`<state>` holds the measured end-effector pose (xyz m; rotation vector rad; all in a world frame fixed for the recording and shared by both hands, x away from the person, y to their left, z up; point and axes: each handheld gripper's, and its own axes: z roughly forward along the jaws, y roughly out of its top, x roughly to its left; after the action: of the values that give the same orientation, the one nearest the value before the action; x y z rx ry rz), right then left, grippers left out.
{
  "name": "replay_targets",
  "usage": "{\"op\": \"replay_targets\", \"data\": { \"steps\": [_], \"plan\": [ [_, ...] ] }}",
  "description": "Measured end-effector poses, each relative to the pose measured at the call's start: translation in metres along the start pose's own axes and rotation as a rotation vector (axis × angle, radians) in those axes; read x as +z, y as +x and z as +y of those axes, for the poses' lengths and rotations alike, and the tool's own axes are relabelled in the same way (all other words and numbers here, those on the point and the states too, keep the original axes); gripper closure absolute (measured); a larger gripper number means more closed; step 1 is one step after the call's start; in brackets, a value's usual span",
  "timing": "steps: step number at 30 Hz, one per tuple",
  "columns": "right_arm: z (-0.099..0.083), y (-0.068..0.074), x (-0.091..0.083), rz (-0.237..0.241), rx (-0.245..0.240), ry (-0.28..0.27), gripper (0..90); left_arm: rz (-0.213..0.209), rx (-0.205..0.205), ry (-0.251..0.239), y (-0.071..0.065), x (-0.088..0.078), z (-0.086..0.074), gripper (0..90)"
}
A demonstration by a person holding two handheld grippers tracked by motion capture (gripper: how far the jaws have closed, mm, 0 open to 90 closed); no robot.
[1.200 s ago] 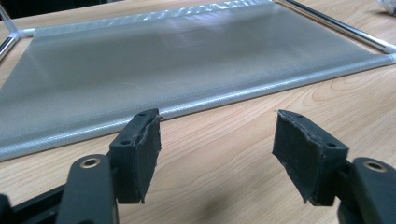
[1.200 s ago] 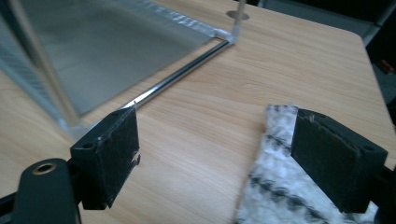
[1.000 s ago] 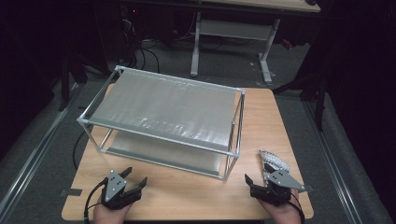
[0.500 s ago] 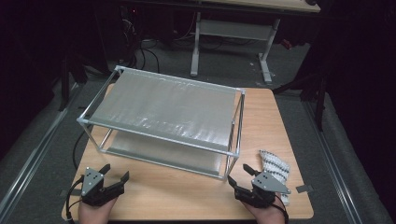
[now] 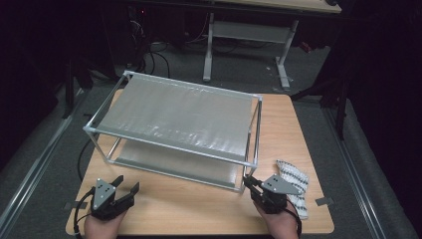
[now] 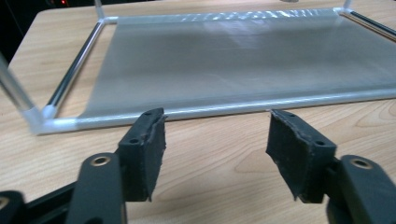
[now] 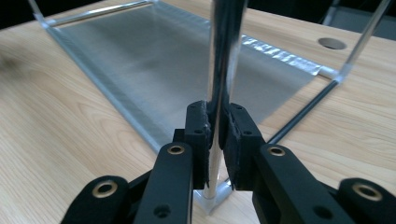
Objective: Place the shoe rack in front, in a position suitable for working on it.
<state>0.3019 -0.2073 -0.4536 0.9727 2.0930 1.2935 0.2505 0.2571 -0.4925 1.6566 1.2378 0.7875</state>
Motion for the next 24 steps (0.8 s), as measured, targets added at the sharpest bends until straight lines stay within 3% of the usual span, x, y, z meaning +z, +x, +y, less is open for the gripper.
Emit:
{"op": "replay_targets", "data": {
  "steps": [2,6,10,15,16,21,24],
  "plan": [
    [-0.008,-0.011,-0.011,-0.029,0.025,-0.013,81.0,-0.003,-0.008,-0.002,0.002,-0.001,0.0,42.4],
    [-0.014,-0.024,-0.022,-0.068,0.027,-0.013,80.9,0.006,-0.008,-0.009,0.003,-0.002,0.0,46.1],
    [-0.021,-0.045,-0.035,-0.131,0.074,-0.016,80.8,0.053,0.004,-0.029,0.007,-0.003,-0.001,49.1],
    [-0.023,-0.053,-0.04,-0.152,0.089,-0.016,80.8,0.082,0.006,-0.018,0.011,0.002,0.002,47.7],
    [-0.024,-0.055,-0.041,-0.158,0.093,-0.017,80.8,0.108,0.006,-0.011,0.015,0.004,0.006,46.3],
    [-0.024,-0.056,-0.041,-0.162,0.098,-0.021,80.8,0.156,0.015,0.002,0.025,0.005,0.017,42.0],
    [-0.024,-0.058,-0.041,-0.16,0.102,-0.02,80.9,0.13,0.007,0.012,0.032,0.012,0.027,38.2]
  ]
}}
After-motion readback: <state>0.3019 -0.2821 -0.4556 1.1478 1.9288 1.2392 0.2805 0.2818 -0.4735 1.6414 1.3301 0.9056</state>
